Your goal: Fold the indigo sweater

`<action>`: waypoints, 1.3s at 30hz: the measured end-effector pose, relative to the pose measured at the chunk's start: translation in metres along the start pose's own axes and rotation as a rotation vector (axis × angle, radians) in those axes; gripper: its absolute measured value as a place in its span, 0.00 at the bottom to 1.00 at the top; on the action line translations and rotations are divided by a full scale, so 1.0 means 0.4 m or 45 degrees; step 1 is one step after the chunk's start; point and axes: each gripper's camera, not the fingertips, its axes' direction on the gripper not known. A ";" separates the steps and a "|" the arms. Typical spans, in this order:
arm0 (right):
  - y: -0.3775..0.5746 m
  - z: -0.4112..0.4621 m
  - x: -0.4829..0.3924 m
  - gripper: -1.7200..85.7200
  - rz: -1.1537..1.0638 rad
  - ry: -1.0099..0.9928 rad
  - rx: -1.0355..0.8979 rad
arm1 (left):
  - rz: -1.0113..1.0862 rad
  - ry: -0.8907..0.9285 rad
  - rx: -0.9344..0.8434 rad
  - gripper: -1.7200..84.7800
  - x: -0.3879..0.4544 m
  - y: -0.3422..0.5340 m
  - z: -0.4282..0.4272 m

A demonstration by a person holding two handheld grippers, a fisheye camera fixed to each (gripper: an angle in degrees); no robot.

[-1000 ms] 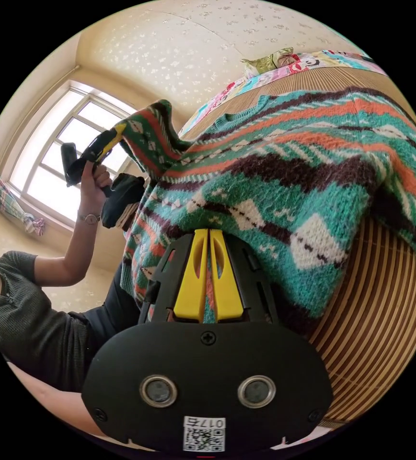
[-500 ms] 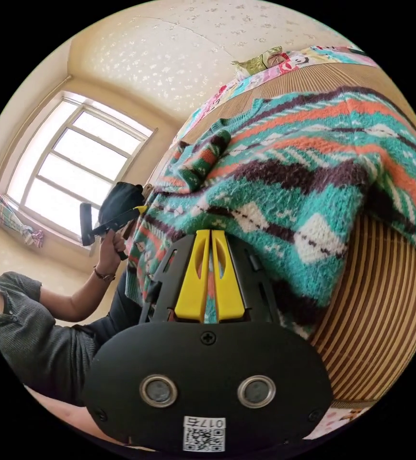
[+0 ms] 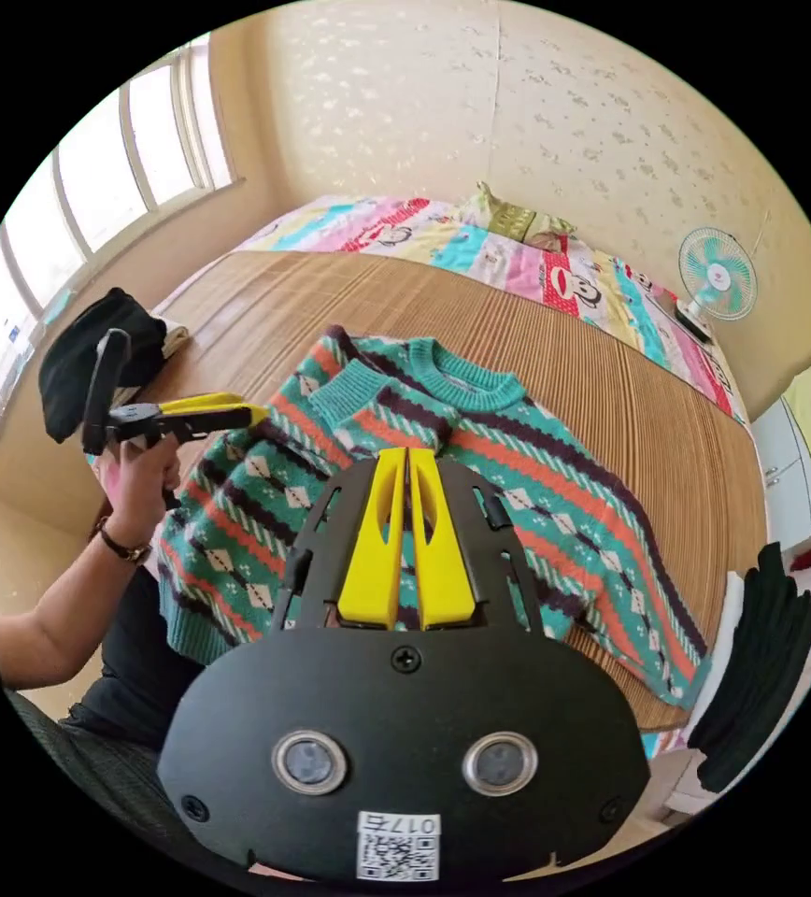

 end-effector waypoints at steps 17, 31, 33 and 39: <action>-0.266 0.223 0.339 0.07 0.036 -0.969 0.049 | -0.299 0.596 0.118 0.12 -0.373 0.056 0.092; 0.617 -0.012 1.128 0.18 1.459 -0.959 0.776 | -0.340 0.743 0.147 0.12 -0.502 0.054 0.045; 0.687 -0.050 1.145 0.18 1.594 -0.904 0.831 | -0.342 0.742 0.148 0.12 -0.513 0.052 0.036; 0.766 -0.063 1.252 0.17 1.957 -0.858 0.944 | -0.361 0.771 0.151 0.12 -0.537 0.053 0.021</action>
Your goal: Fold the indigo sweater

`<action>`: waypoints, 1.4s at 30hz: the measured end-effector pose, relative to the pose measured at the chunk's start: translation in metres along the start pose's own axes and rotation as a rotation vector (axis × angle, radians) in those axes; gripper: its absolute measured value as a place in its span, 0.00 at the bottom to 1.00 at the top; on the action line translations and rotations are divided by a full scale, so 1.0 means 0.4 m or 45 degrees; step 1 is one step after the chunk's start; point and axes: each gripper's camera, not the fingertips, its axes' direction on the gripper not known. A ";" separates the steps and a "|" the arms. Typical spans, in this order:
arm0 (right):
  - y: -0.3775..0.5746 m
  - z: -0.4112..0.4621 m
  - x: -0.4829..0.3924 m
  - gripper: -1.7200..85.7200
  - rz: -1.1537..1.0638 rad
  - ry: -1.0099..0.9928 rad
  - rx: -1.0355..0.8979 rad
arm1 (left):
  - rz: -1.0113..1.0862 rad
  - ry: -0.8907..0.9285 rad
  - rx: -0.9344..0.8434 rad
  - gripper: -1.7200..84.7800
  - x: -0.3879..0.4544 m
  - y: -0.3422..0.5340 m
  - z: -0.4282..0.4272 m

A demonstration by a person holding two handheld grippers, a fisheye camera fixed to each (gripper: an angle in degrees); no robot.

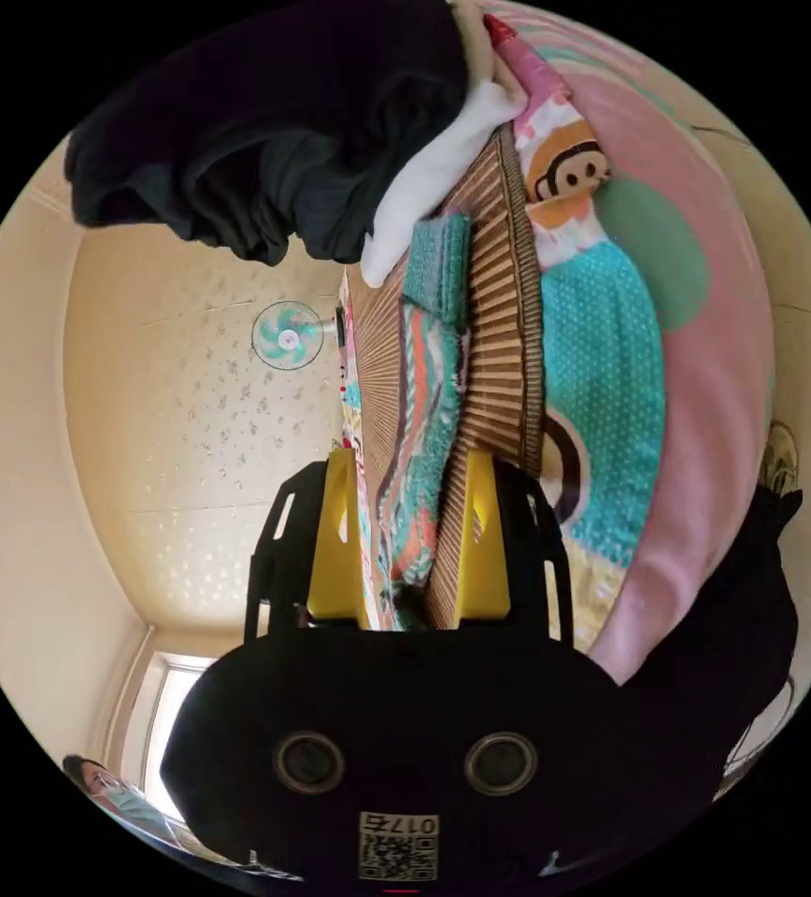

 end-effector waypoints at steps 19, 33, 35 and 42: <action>0.831 0.618 -0.440 0.14 -0.962 -0.547 -1.197 | -0.041 0.028 0.015 0.12 0.015 0.020 -0.018; 1.120 0.510 -0.108 0.03 -1.621 0.998 -0.945 | 0.210 -0.408 -0.062 0.09 0.232 0.016 -0.027; 1.115 0.553 -0.107 0.03 -1.605 1.029 -0.930 | 0.130 -0.387 -0.008 0.09 0.220 0.016 -0.052; 1.145 0.741 -0.134 0.03 -1.708 1.126 -0.896 | -0.102 -0.174 0.158 0.13 0.119 0.096 -0.124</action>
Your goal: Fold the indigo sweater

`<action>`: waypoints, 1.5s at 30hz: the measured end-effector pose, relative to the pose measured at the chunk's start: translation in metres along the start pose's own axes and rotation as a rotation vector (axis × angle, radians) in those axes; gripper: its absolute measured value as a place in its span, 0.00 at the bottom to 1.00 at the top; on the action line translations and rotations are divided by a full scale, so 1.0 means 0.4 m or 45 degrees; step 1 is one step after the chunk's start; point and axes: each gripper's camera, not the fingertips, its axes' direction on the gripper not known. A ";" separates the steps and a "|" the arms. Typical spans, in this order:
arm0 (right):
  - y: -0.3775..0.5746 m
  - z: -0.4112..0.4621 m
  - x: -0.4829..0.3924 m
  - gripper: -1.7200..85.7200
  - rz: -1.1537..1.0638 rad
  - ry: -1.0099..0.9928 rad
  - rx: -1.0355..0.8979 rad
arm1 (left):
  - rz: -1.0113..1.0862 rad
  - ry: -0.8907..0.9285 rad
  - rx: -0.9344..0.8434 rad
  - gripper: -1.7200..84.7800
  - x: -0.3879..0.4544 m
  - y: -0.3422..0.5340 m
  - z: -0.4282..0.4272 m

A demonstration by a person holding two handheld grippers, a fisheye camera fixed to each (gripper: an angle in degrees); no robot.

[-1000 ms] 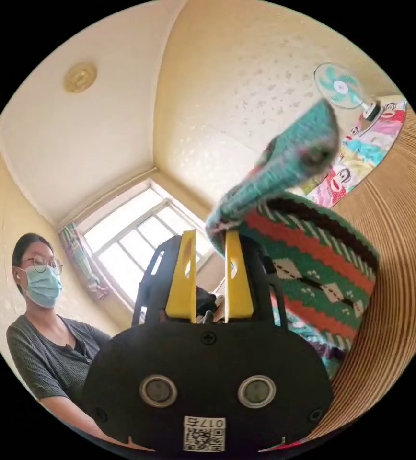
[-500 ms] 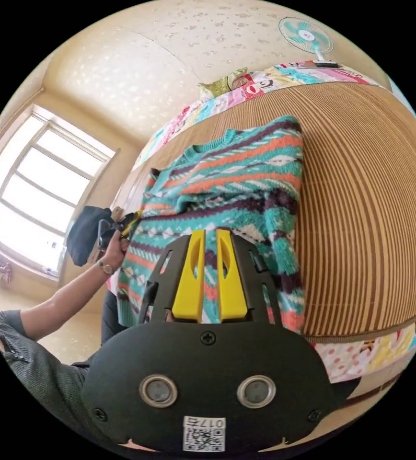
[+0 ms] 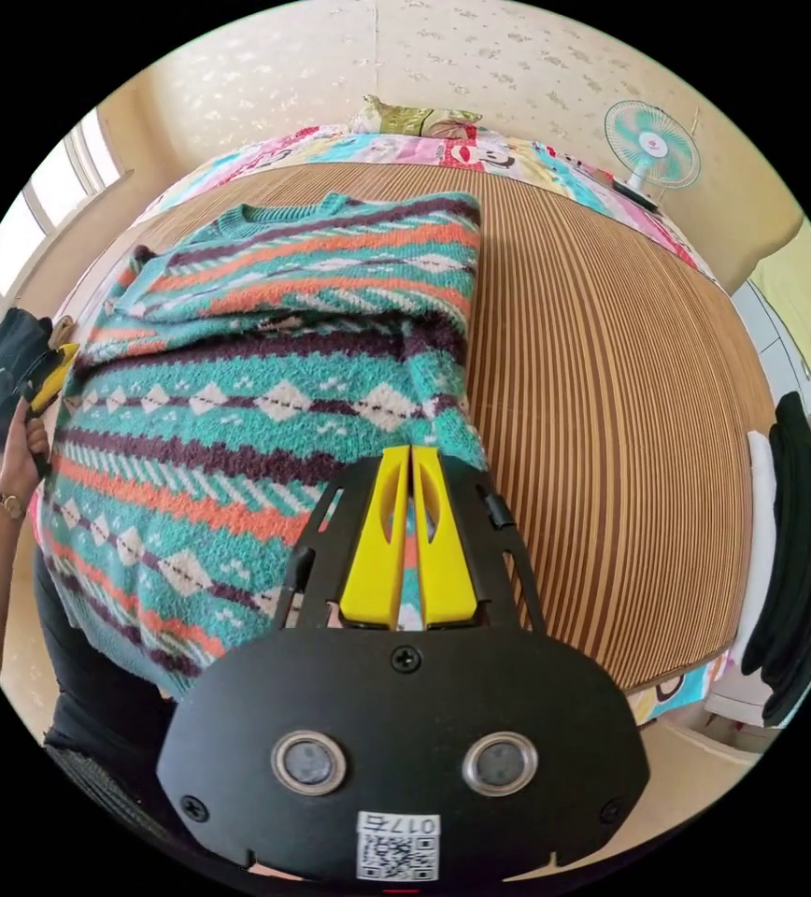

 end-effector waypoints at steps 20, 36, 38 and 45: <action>0.530 -0.170 0.360 0.16 0.518 -0.573 -0.273 | 0.235 -0.200 -0.965 0.15 0.102 0.548 -0.129; 0.700 -0.237 0.597 0.05 0.357 -1.908 0.382 | 0.423 0.990 -0.558 0.06 0.120 0.472 -0.465; 0.734 -0.333 0.629 0.05 0.137 -2.137 0.765 | 0.538 1.236 -0.445 0.06 0.148 0.467 -0.510; 0.695 -0.466 0.651 0.04 -0.048 -2.073 0.923 | 0.422 1.258 -0.080 0.07 0.125 0.389 -0.538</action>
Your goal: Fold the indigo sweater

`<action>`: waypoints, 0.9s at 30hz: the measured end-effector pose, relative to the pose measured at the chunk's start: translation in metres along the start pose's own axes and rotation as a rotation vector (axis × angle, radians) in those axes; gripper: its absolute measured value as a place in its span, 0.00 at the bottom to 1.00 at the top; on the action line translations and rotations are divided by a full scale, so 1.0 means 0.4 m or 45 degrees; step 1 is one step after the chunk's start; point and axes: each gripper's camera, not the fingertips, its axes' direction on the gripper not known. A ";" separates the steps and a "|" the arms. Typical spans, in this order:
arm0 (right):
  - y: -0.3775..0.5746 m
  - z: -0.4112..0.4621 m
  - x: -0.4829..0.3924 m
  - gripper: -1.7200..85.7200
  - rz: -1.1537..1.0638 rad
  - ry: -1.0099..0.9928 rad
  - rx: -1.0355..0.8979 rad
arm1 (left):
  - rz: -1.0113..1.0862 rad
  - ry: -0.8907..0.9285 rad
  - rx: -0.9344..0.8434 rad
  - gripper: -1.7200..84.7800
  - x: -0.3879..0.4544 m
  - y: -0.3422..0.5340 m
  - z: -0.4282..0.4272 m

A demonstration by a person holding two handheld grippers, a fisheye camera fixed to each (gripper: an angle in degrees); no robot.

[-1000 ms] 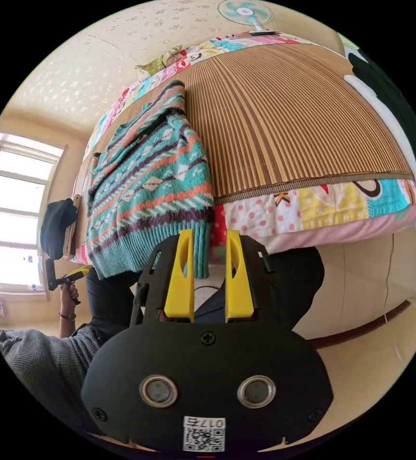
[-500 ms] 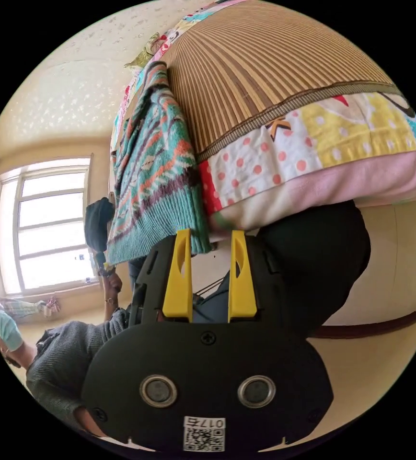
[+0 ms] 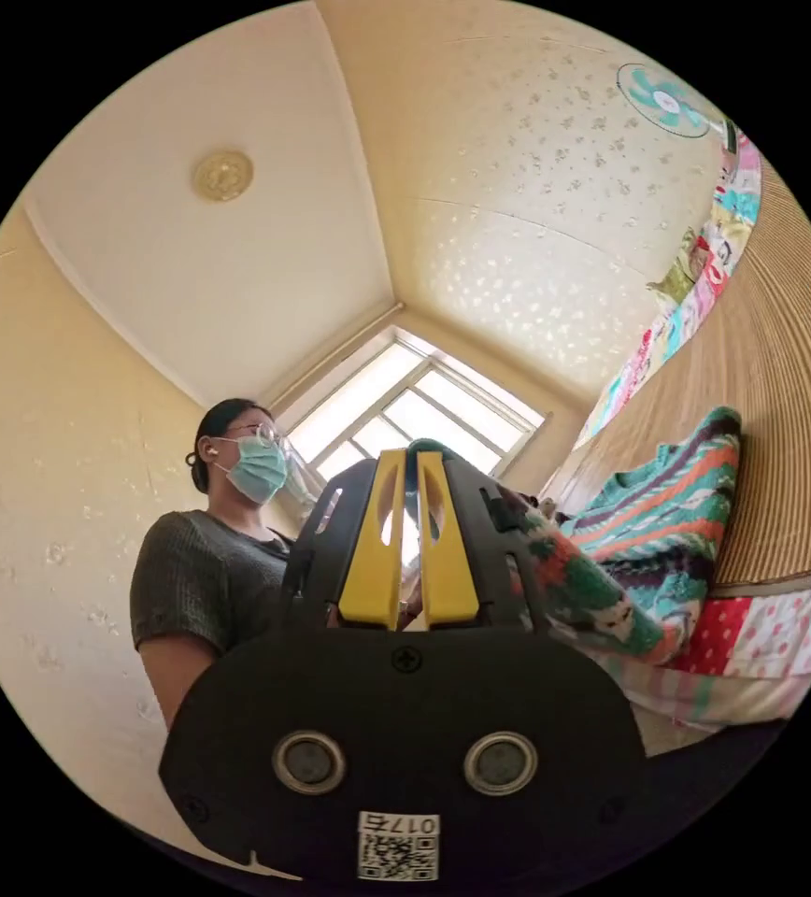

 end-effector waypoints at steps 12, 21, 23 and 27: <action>-0.261 0.242 0.395 0.04 0.335 0.771 0.145 | -0.313 -1.107 0.257 0.07 -0.247 -0.262 0.088; -0.191 0.361 0.661 0.11 0.536 1.217 -0.046 | -0.342 -1.057 -0.060 0.15 -0.439 -0.211 0.093; -0.133 0.342 0.615 0.15 0.445 1.169 0.014 | -0.231 -1.177 -0.027 0.16 -0.361 -0.137 0.073; -0.052 0.369 0.516 0.18 0.317 1.203 -0.047 | -0.326 -1.354 0.018 0.23 -0.266 0.028 -0.001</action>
